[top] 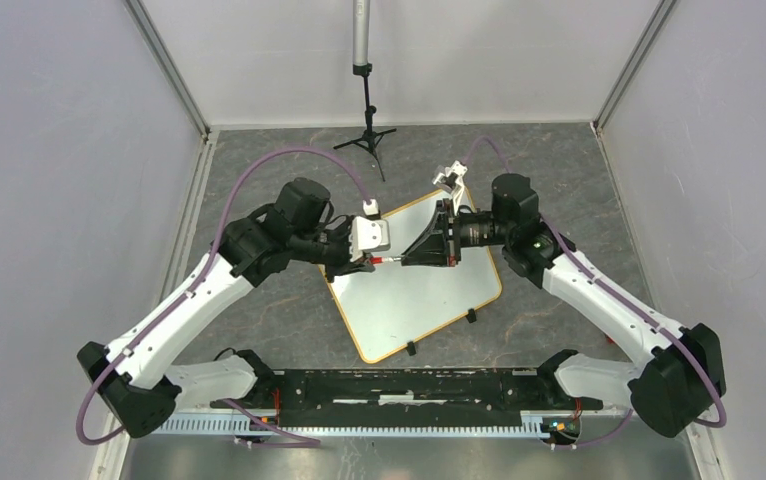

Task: Write a sentence on the whiteboard
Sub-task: Open the pen cap from the whiteboard marker, then place the pen cap at the center of the board.

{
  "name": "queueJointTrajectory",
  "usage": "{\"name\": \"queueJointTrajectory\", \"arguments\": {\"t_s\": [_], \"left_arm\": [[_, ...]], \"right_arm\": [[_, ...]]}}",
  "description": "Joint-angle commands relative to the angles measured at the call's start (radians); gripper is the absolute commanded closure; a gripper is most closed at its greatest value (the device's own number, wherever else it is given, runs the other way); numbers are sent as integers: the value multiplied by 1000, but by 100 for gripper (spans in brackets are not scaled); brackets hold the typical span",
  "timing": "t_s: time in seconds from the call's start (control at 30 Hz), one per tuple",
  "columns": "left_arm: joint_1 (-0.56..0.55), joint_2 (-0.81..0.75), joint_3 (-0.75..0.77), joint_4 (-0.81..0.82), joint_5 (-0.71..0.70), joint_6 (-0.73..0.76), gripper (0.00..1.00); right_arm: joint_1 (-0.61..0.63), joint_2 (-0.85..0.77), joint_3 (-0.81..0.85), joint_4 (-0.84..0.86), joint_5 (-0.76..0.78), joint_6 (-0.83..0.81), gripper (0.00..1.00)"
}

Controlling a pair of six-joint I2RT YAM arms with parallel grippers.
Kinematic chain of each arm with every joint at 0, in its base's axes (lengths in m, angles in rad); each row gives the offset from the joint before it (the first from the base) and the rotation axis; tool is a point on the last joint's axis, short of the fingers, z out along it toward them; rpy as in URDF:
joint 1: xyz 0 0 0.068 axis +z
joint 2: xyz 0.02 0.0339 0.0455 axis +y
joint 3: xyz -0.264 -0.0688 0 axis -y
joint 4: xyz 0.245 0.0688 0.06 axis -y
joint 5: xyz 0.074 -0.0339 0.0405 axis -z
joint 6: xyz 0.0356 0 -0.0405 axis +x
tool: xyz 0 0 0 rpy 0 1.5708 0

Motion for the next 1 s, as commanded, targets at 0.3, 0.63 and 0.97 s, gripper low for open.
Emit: {"name": "queueJointTrajectory", "arguments": {"t_s": [0.3, 0.63, 0.97], "left_arm": [[147, -108, -24, -143, -137, 24, 98], [715, -9, -106, -26, -119, -99, 98], [818, 168, -324, 145, -250, -99, 96]], "right_arm": [[-155, -37, 87, -117, -118, -116, 100], [-165, -22, 126, -347, -131, -392, 100], [-160, -40, 111, -461, -91, -575, 100]]}}
